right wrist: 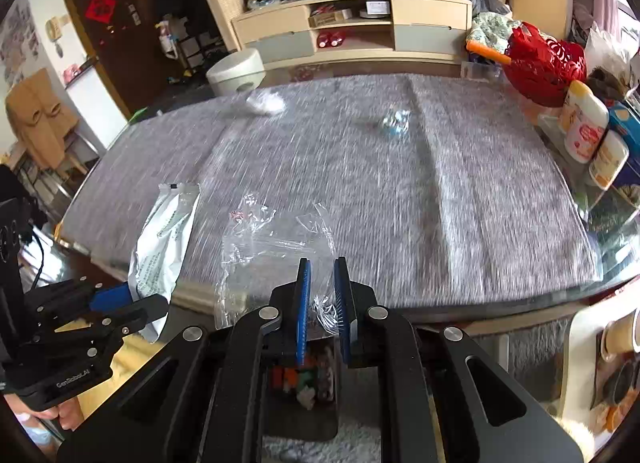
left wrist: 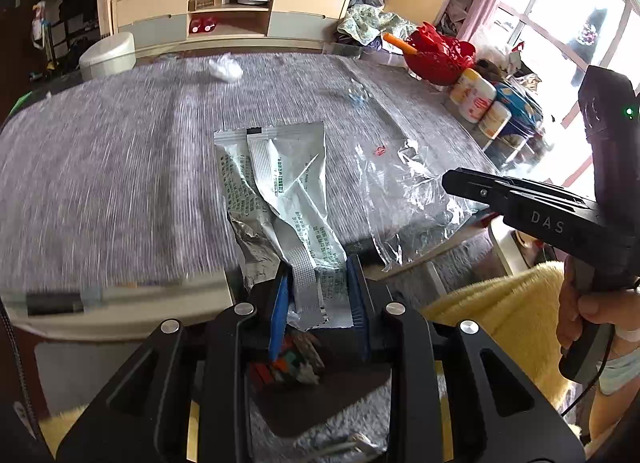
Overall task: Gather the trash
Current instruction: 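Lower both tools into the grey bin and open both to drop the items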
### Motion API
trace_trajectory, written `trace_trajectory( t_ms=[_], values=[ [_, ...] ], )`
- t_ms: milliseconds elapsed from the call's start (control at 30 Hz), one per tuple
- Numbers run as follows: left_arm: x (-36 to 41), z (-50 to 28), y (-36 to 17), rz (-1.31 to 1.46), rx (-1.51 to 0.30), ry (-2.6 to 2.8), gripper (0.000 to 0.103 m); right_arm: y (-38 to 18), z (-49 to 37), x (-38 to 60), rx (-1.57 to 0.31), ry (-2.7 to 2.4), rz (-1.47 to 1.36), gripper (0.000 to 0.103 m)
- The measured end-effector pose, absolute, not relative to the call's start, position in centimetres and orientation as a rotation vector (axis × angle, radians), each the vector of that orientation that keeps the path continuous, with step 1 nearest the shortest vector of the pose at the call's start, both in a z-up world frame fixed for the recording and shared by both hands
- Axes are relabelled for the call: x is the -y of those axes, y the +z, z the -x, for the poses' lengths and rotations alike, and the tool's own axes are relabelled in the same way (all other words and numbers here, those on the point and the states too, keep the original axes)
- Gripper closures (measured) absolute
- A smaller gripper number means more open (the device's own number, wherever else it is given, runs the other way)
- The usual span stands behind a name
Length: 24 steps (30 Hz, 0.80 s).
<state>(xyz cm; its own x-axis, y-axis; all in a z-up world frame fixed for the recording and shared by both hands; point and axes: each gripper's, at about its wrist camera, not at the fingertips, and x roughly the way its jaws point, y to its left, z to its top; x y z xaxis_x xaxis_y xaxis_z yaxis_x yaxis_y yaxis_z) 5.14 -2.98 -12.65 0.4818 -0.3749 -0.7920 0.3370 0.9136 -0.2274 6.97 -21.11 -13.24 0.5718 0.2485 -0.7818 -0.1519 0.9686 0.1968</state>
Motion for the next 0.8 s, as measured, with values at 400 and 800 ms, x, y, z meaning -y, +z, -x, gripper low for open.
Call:
trace_trajectory(
  t_ms=[400,800],
  values=[
    [2.3,1.6,-17.9,0.055,-1.071,-0.438,0.077,-18.8,-1.5,19.1,-1.031,0.239,-0.091,0.089],
    [2.2,1.5,-24.5,0.100,-1.226,-0.443,0.077,-25.6,-1.4,17.2,-1.167,0.210,-0.050,0.089]
  ],
)
